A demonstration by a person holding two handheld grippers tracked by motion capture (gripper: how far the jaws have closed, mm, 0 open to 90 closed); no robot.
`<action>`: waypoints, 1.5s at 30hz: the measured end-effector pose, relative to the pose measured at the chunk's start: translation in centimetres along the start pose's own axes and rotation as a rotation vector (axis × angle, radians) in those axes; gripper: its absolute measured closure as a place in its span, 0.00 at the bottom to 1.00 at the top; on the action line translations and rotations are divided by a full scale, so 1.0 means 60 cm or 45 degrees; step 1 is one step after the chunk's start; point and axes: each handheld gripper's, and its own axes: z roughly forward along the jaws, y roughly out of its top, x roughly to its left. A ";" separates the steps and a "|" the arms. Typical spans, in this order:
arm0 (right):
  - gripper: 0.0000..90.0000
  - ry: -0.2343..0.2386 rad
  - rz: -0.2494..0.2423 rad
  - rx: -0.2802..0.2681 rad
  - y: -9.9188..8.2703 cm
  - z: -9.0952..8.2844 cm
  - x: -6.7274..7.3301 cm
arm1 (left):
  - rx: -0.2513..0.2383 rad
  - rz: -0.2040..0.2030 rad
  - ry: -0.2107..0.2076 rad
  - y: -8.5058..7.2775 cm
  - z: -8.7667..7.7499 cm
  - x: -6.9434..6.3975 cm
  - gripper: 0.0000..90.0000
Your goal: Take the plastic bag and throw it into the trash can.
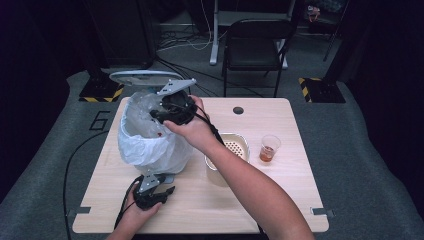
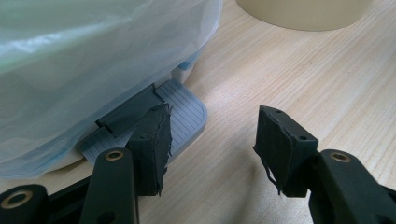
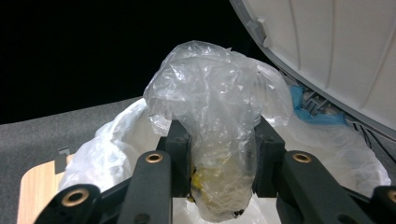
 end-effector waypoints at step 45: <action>0.35 -0.113 0.136 0.003 -0.010 0.045 -0.014 | -0.036 -0.004 0.028 -0.002 0.004 -0.003 0.51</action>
